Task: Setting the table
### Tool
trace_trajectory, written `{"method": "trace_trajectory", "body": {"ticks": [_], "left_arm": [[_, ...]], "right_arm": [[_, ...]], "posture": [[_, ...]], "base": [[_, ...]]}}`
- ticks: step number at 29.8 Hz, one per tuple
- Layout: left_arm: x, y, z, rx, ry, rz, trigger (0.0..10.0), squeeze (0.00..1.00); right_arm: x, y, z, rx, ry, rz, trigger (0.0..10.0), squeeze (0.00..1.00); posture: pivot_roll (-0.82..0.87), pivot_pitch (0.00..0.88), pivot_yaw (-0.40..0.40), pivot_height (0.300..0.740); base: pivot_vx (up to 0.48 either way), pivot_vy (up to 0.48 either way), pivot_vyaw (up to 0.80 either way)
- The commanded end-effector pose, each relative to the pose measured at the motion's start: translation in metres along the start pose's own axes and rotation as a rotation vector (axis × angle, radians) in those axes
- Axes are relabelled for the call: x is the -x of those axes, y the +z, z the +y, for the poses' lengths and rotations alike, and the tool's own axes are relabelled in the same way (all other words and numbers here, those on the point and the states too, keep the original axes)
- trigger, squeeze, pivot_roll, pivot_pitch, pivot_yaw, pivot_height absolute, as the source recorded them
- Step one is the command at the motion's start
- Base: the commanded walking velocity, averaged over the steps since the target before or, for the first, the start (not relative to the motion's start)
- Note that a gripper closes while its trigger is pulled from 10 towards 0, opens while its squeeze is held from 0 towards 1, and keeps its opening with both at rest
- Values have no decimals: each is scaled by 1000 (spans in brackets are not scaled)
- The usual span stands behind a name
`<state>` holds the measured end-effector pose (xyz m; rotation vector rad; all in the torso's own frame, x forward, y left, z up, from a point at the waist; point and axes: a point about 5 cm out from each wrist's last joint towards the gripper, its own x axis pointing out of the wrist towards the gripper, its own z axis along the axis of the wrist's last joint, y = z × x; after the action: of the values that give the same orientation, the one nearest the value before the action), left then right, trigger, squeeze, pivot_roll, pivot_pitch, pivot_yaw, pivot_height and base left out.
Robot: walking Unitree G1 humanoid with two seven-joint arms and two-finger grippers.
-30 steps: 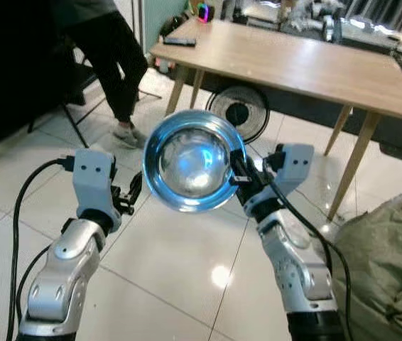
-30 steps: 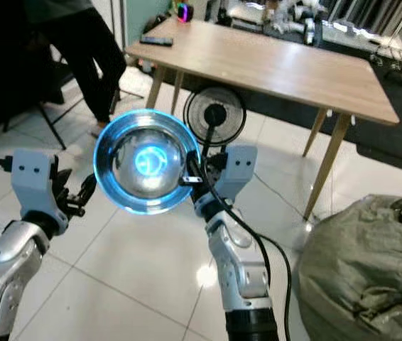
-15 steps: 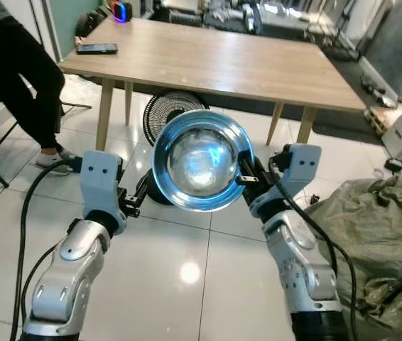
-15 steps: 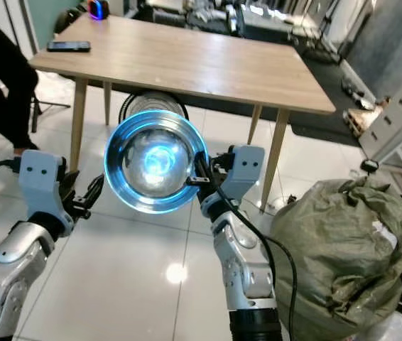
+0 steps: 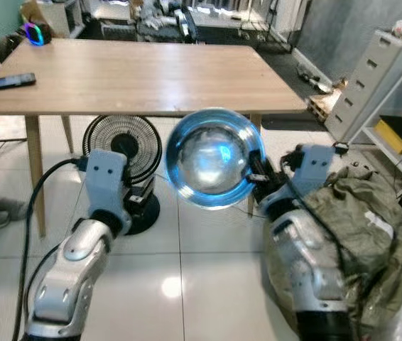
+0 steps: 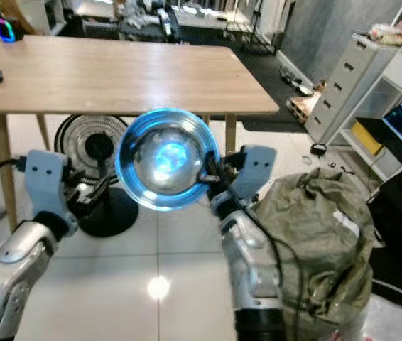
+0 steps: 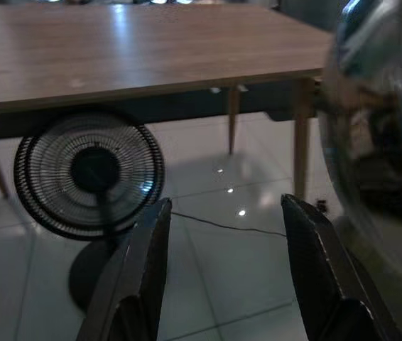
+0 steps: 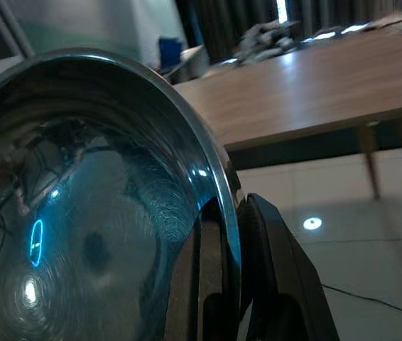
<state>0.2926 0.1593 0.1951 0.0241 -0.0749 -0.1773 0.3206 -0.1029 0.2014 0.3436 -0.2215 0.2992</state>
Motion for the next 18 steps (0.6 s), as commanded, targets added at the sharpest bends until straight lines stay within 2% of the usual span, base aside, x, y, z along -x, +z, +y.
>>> {"method": "trace_trajectory", "body": {"ticks": [1, 18], "left_arm": [[0, -2, -5, 9, -16, 8, 10000, 0], [1, 0, -3, 7, -7, 2, 10000, 0]], "right_arm": [[1, 7, -5, -3, -14, -32, 10000, 0], [2, 6, -3, -6, 1, -27, 10000, 0]], "posture": [[9, 41, -9, 740], [16, 49, -11, 740]], "base": [[458, 0, 0], [459, 0, 0]]}}
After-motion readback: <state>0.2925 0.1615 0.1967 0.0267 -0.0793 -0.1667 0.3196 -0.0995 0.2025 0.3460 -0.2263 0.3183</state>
